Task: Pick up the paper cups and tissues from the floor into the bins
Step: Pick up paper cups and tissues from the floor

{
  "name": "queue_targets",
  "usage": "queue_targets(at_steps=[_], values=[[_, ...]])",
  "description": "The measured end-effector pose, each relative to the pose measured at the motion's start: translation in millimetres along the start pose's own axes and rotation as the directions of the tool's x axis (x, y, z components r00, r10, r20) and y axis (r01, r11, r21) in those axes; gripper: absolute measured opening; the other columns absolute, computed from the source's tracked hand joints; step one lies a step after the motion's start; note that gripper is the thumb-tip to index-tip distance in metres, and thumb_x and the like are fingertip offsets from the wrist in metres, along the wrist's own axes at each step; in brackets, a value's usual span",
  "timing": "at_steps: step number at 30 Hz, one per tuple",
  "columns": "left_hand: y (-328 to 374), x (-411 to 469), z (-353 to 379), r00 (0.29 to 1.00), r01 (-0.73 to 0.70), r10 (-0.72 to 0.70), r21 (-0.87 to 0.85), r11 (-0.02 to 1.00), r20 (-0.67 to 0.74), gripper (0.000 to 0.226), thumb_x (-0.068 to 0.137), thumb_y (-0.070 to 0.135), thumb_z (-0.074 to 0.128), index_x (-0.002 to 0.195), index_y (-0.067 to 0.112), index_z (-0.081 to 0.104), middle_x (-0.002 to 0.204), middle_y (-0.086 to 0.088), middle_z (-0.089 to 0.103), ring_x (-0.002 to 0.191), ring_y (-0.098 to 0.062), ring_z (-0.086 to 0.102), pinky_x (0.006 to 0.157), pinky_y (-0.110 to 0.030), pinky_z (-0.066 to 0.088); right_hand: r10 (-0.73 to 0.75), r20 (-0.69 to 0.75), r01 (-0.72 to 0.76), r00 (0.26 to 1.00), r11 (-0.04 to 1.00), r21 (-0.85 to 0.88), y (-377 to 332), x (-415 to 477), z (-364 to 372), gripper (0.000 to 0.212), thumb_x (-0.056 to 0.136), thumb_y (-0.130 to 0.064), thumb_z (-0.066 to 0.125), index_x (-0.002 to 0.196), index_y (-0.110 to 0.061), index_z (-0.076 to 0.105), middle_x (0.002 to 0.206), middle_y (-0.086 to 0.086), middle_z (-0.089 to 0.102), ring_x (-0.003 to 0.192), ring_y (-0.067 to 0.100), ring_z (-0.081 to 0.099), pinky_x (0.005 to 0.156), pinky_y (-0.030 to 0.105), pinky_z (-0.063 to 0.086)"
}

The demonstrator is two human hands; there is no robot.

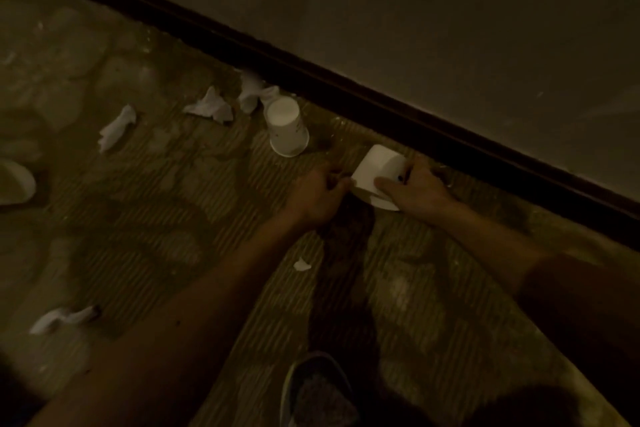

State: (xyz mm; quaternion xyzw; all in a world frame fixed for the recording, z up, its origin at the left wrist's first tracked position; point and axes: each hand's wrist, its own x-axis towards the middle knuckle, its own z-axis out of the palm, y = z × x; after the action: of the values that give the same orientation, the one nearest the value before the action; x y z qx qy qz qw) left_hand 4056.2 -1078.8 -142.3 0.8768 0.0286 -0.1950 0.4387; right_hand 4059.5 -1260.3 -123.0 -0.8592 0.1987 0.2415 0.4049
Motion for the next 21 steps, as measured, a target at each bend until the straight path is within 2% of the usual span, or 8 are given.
queue_targets(at_steps=[4, 6, 10, 13, 15, 18, 19, 21], values=[[-0.1, 0.7, 5.2, 0.998, 0.035, -0.03, -0.107, 0.994, 0.049, 0.042, 0.101, 0.033, 0.052, 0.139, 0.018, 0.052, 0.12, -0.001, 0.063, 0.086, -0.002, 0.055, 0.063, -0.015, 0.041, 0.062, 0.007, -0.063, 0.998, 0.997, 0.049, -13.6, 9.0, 16.0, 0.063, 0.087, -0.045, 0.068, 0.132, -0.008, 0.046, 0.132, 0.013, 0.056, 0.112, 0.029, 0.058, 0.075, 0.034, 0.047], [-2.0, -4.5, 6.2, 0.997, 0.066, -0.055, -0.195, 0.979, 0.057, 0.042, 0.1, 0.033, 0.053, 0.14, 0.019, 0.052, 0.12, 0.0, 0.065, 0.084, 0.001, 0.059, 0.059, -0.009, 0.042, 0.087, 0.0, -0.087, 0.996, 0.994, 0.067, -18.9, 9.4, 25.4, 0.071, 0.084, -0.049, 0.07, 0.136, -0.008, 0.043, 0.135, 0.014, 0.053, 0.115, 0.031, 0.057, 0.082, 0.039, 0.051], [-13.2, -19.0, -3.4, 1.0, -0.006, 0.001, -0.332, 0.943, -0.016, 0.034, 0.098, 0.025, 0.058, 0.132, 0.019, 0.059, 0.097, 0.015, 0.064, 0.083, 0.004, 0.063, 0.064, -0.01, 0.049, 0.054, 0.006, -0.054, 0.999, 0.996, 0.074, -33.3, 8.6, 46.9, 0.099, 0.07, -0.059, 0.077, 0.147, -0.013, 0.036, 0.144, 0.013, 0.046, 0.127, 0.033, 0.049, 0.101, 0.048, 0.046], [-19.0, -28.0, -16.9, 1.0, -0.024, 0.017, -0.386, 0.922, -0.021, 0.027, 0.095, 0.018, 0.063, 0.122, 0.021, 0.063, 0.095, 0.019, 0.064, 0.084, 0.004, 0.063, 0.072, -0.014, 0.05, 0.049, 0.038, -0.052, 0.998, 0.995, 0.082, -44.8, 7.9, 59.2, 0.11, 0.063, -0.06, 0.081, 0.149, -0.013, 0.033, 0.146, 0.013, 0.044, 0.13, 0.032, 0.047, 0.104, 0.047, 0.044], [-20.5, -34.7, -27.6, 0.999, -0.031, 0.035, -0.439, 0.898, 0.0, 0.026, 0.092, 0.01, 0.066, 0.113, 0.025, 0.063, 0.096, 0.014, 0.066, 0.084, 0.005, 0.064, 0.073, -0.014, 0.051, 0.067, 0.077, -0.075, 0.995, 0.991, 0.11, -49.6, 7.0, 62.6, 0.114, 0.059, -0.061, 0.082, 0.15, -0.013, 0.033, 0.146, 0.012, 0.046, 0.127, 0.032, 0.05, 0.1, 0.047, 0.047], [-18.9, -38.4, -49.4, 0.997, 0.015, 0.02, -0.451, 0.892, 0.072, 0.025, 0.091, 0.006, 0.064, 0.105, 0.026, 0.066, 0.097, 0.003, 0.071, 0.081, 0.0, 0.068, 0.067, -0.014, 0.053, 0.086, 0.149, -0.114, 0.985, 0.976, 0.187, -53.1, 5.8, 63.9, 0.109, 0.061, -0.061, 0.082, 0.149, -0.019, 0.034, 0.135, 0.008, 0.051, 0.109, 0.028, 0.058, 0.075, 0.042, 0.056], [-17.6, -36.9, -58.0, 1.0, 0.014, -0.005, -0.441, 0.898, 0.022, 0.022, 0.092, 0.008, 0.062, 0.102, 0.027, 0.068, 0.097, 0.003, 0.072, 0.077, 0.001, 0.068, 0.062, -0.012, 0.05, 0.084, 0.167, -0.12, 0.982, 0.969, 0.218, -54.4, 6.1, 64.4, 0.105, 0.063, -0.059, 0.081, 0.149, -0.022, 0.034, 0.13, 0.008, 0.053, 0.102, 0.027, 0.06, 0.07, 0.04, 0.056], [-14.3, -27.8, -73.6, 0.974, 0.003, -0.097, -0.414, 0.91, -0.204, 0.015, 0.095, 0.012, 0.06, 0.101, 0.024, 0.067, 0.096, 0.001, 0.069, 0.069, 0.002, 0.064, 0.053, -0.011, 0.045, 0.082, 0.186, -0.134, 0.979, 0.947, 0.29, -57.5, 7.9, 64.7, 0.1, 0.065, -0.057, 0.081, 0.147, -0.023, 0.034, 0.124, 0.007, 0.054, 0.097, 0.028, 0.061, 0.074, 0.044, 0.057]])
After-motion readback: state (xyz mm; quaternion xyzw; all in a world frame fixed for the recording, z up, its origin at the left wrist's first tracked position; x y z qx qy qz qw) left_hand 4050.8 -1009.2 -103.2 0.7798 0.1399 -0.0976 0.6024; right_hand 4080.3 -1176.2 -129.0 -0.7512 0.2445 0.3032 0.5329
